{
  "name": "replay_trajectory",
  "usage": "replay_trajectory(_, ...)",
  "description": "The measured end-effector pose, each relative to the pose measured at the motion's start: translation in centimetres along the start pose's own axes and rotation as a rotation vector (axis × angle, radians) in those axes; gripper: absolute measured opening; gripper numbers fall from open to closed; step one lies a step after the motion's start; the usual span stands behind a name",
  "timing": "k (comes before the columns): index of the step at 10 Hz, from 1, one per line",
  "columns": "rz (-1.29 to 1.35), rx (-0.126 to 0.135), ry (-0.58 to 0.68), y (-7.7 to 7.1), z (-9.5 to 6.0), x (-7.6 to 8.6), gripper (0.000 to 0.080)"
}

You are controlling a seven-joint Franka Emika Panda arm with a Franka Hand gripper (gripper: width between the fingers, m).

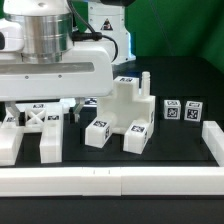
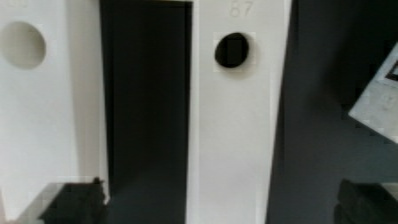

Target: Assemble chair

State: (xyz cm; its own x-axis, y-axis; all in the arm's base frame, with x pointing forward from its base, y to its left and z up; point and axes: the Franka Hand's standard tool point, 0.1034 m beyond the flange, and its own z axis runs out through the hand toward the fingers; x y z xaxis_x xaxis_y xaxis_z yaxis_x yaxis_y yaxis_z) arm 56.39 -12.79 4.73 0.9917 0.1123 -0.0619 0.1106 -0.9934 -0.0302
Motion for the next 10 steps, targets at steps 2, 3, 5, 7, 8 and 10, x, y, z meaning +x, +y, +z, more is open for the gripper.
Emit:
replay_trajectory(2,0.024,0.022,0.019,0.2,-0.1,0.8,0.0648)
replay_trajectory(3,0.025,0.028,0.014,0.2,0.1,1.0,0.0648)
replay_trajectory(5,0.023,0.020,0.014,-0.1,0.8,1.4,0.0648)
replay_trajectory(7,0.030,0.015,0.014,-0.3,0.9,1.5,0.0648)
replay_trajectory(8,0.031,0.015,0.013,-0.2,1.0,1.4,0.0648)
replay_trajectory(10,0.024,0.012,0.010,-0.6,1.9,1.0,0.0648)
